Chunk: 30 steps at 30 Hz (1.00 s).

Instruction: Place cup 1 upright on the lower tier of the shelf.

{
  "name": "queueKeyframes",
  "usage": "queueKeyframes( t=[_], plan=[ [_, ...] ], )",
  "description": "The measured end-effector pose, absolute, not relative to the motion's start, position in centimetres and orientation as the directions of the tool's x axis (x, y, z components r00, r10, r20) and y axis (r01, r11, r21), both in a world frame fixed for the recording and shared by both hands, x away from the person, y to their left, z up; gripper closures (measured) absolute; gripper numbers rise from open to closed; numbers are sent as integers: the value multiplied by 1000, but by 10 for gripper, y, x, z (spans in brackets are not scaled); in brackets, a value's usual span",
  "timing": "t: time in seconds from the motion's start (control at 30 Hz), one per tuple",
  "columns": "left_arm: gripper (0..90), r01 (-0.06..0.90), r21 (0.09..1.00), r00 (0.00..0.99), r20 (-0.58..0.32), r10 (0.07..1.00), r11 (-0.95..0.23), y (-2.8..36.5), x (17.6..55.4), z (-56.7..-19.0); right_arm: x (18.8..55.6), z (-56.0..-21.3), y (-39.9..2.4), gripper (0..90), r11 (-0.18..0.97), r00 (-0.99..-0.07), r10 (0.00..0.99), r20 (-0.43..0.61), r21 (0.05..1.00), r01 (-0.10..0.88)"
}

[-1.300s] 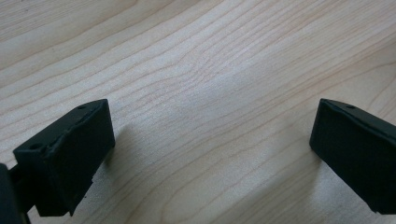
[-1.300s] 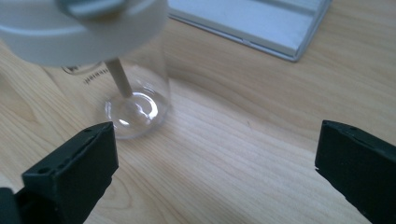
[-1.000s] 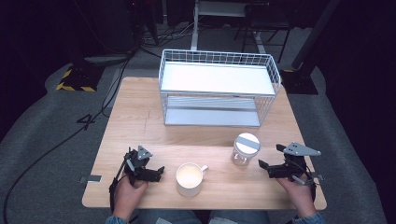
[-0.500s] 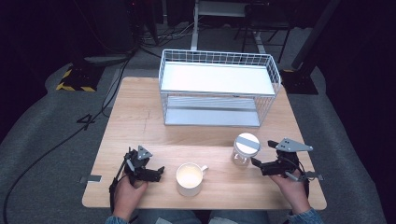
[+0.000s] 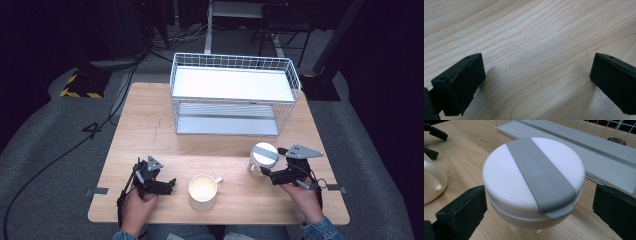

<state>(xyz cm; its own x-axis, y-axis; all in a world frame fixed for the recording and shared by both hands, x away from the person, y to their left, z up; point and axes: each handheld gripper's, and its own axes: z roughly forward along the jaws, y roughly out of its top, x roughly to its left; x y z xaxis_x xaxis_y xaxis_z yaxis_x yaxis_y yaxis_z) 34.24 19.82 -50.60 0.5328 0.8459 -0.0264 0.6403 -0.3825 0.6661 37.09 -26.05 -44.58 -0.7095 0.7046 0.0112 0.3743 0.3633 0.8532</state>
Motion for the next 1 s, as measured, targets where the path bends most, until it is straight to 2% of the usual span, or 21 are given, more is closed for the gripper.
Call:
queueKeyframes(
  t=[0.63, 0.73, 1.0],
  plan=[
    [5, 640, 666, 533, -26, 846, -383, 198, 342, -506, 385, -455, -245, 0, 347, -712, 701, 42, 852, 392],
    [4, 641, 666, 533, -26, 846, -383, 198, 342, -506, 385, -456, -244, 67, 357, -722, 690, 46, 846, 395],
    [4, 641, 666, 533, -27, 846, -383, 198, 342, -506, 383, -455, -243, 70, 361, -712, 702, 32, 845, 394]
  ],
)
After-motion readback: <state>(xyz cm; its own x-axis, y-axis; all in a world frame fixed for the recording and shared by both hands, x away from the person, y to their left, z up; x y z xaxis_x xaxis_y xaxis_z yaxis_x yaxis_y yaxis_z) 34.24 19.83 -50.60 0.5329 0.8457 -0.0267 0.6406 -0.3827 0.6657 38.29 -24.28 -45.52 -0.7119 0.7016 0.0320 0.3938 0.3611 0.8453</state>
